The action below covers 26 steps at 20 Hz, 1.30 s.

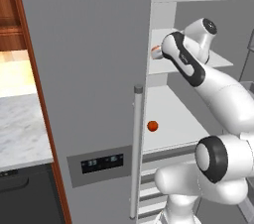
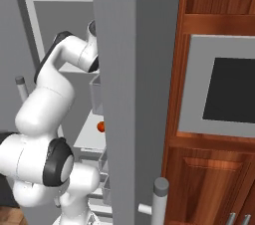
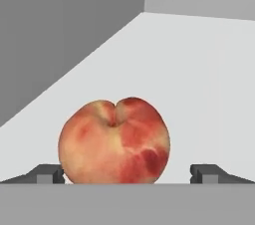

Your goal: Retrieve the peach and apple from the fridge and place them into the bowl on the dining table.

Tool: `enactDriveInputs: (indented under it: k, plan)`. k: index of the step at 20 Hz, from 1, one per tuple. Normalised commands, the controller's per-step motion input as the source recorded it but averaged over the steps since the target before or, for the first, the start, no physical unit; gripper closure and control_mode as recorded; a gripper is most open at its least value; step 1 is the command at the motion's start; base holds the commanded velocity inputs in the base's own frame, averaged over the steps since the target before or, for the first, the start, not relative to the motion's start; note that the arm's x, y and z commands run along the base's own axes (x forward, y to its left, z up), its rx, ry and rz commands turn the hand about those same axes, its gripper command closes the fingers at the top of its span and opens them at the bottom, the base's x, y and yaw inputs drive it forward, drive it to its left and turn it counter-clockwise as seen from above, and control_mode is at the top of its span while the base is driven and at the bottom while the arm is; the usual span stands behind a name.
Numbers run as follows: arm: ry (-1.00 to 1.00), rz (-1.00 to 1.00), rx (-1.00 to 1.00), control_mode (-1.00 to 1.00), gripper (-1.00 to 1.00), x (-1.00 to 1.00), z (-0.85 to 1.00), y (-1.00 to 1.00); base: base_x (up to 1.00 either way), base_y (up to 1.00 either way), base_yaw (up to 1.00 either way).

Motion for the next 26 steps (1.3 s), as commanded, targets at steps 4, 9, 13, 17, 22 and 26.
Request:
enactDriveInputs:
  k: [4, 9, 13, 17, 22, 26]
  plan:
    - [0.0, 0.0, 0.0, -1.0, -1.0, 0.36, -0.15, 0.02, 0.0, 0.0, 0.0]
    - [0.0, 0.0, -0.01, -1.0, -1.0, 0.27, -0.2, 0.11, 0.0, 0.0, 0.0]
    - [0.01, 0.0, -0.01, -1.0, 1.0, 0.23, -0.22, 0.12, 0.0, 0.0, 0.0]
    - [0.13, 0.0, -0.01, -1.0, 1.0, 0.0, -0.48, 0.08, 0.0, 0.0, 0.0]
    - [0.11, -0.01, 0.0, -1.0, 1.0, -0.43, -0.48, 0.0, 0.0, 0.0, 0.0]
    - [-0.13, -0.06, 0.0, -1.0, 1.0, -1.0, -0.02, -0.26, 0.0, 0.0, 0.0]
